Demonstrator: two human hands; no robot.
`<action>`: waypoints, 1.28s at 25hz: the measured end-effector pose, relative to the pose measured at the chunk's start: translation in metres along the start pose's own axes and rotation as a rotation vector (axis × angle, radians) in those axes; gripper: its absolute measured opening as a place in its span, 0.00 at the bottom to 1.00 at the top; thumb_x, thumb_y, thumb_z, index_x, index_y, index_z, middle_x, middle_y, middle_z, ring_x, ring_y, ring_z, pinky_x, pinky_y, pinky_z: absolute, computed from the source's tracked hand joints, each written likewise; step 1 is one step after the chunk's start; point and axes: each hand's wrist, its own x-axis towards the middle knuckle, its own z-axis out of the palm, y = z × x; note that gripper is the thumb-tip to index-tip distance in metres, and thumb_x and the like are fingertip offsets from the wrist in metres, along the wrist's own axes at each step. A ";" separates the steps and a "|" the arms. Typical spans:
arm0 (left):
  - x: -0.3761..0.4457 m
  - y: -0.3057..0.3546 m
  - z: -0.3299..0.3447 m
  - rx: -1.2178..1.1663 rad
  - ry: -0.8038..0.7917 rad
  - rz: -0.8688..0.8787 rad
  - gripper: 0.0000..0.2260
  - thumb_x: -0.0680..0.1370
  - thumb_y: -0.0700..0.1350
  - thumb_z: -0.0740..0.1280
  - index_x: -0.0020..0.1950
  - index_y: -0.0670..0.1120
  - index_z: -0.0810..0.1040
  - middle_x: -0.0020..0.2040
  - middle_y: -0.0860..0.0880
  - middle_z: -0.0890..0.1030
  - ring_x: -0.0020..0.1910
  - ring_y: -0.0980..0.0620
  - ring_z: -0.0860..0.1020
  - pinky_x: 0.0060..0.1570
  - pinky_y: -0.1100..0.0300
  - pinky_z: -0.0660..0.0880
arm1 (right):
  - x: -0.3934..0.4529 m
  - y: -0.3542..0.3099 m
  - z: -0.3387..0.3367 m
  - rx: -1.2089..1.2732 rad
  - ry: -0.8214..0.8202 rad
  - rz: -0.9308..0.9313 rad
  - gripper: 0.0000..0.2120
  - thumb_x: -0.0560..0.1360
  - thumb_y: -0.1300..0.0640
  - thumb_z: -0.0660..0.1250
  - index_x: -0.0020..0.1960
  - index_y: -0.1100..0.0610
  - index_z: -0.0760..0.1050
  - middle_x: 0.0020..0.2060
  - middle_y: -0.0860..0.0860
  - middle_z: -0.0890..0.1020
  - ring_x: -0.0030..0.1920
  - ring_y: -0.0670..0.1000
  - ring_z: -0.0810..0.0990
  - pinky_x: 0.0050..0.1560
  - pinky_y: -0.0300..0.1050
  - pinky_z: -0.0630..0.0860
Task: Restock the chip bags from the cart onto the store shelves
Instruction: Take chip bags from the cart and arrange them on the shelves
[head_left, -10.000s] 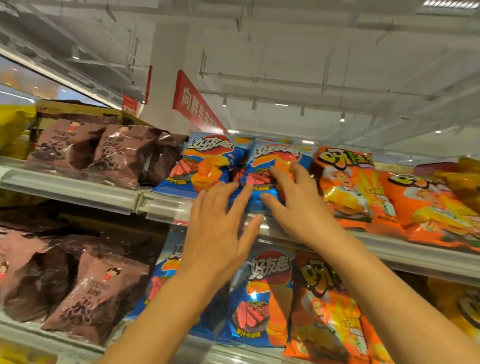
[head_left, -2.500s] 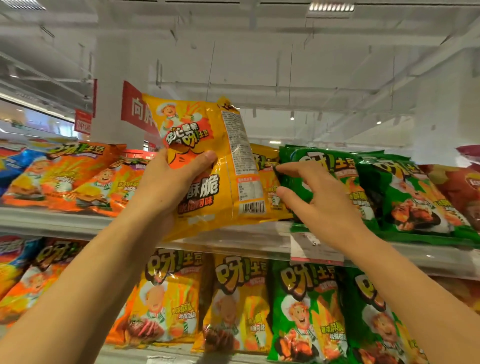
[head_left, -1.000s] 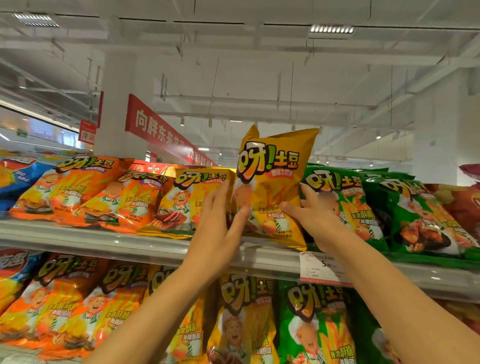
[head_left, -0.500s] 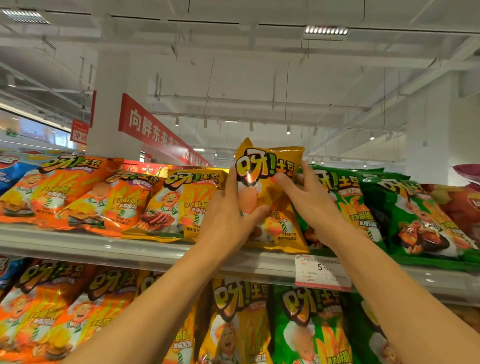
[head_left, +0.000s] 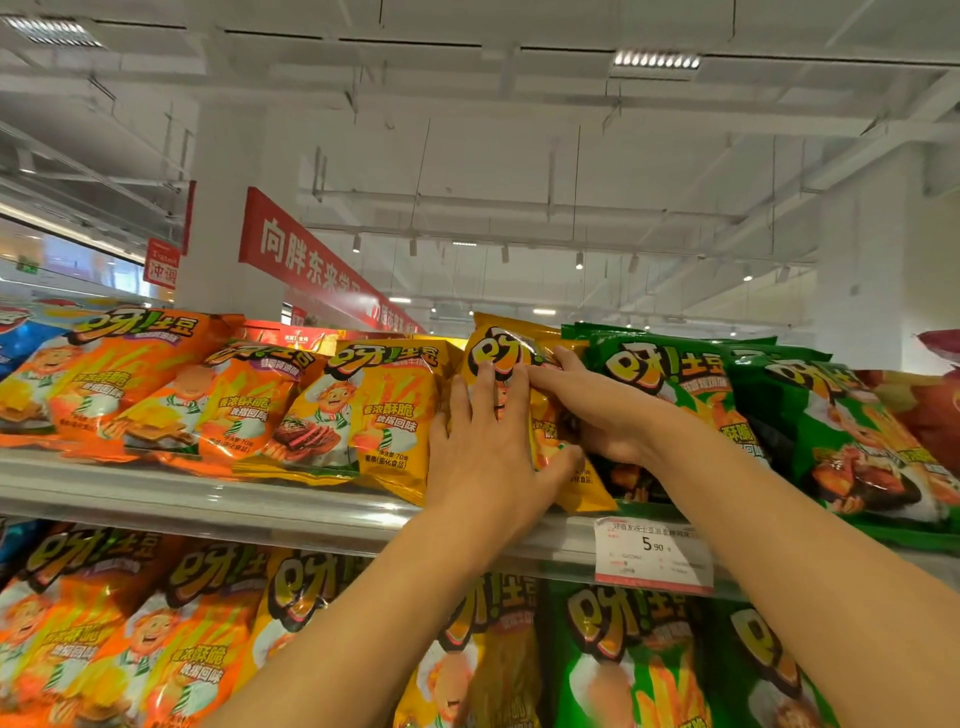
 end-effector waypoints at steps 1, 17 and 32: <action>0.000 0.001 0.001 0.016 0.007 0.013 0.41 0.77 0.70 0.55 0.81 0.56 0.39 0.83 0.49 0.39 0.81 0.44 0.39 0.77 0.40 0.46 | 0.000 0.000 -0.004 -0.011 0.000 -0.006 0.40 0.80 0.43 0.66 0.82 0.40 0.43 0.78 0.53 0.65 0.73 0.60 0.69 0.74 0.65 0.66; -0.057 -0.015 -0.005 0.068 -0.018 0.191 0.36 0.79 0.69 0.44 0.82 0.55 0.40 0.82 0.52 0.38 0.79 0.51 0.30 0.77 0.44 0.33 | -0.005 -0.020 -0.001 -0.629 0.368 -0.442 0.26 0.83 0.42 0.58 0.79 0.49 0.63 0.79 0.52 0.61 0.78 0.55 0.60 0.74 0.52 0.61; -0.146 -0.293 -0.190 0.338 -0.051 -0.094 0.32 0.80 0.67 0.53 0.81 0.56 0.52 0.81 0.52 0.52 0.81 0.50 0.45 0.79 0.48 0.49 | -0.002 -0.113 0.280 -0.645 0.065 -0.764 0.19 0.77 0.49 0.72 0.66 0.56 0.79 0.64 0.56 0.80 0.66 0.56 0.76 0.64 0.46 0.69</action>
